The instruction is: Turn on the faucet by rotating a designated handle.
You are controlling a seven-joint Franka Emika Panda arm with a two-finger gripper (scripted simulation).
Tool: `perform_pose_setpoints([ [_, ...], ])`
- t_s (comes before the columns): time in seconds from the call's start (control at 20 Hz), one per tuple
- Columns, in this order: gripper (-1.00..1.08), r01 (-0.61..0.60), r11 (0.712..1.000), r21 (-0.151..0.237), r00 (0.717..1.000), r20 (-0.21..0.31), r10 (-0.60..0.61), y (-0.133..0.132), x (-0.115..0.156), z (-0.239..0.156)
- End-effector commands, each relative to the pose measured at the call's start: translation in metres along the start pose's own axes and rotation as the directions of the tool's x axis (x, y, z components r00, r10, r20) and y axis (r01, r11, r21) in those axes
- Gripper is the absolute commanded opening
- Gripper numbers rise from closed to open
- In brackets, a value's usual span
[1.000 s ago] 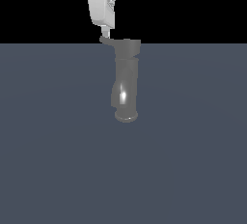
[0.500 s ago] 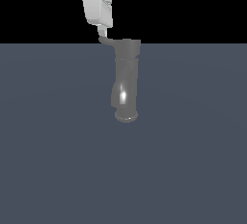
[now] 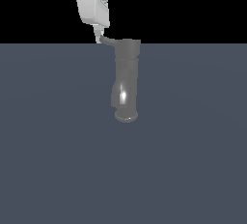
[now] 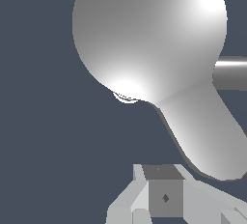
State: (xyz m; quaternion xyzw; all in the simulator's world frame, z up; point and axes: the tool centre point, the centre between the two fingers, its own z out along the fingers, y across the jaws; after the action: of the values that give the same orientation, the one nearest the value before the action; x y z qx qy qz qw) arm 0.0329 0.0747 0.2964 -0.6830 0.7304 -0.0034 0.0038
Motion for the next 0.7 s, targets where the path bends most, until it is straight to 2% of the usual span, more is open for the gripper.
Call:
perform_pose_setpoints([
  [0.0, -1.00, -0.004, 1.000, -0.005, 1.000, -0.002, 0.004, 0.007, 0.006, 0.000],
  [0.65, -1.00, -0.005, 1.000, -0.008, 1.000, -0.001, 0.005, 0.039, 0.022, -0.001],
])
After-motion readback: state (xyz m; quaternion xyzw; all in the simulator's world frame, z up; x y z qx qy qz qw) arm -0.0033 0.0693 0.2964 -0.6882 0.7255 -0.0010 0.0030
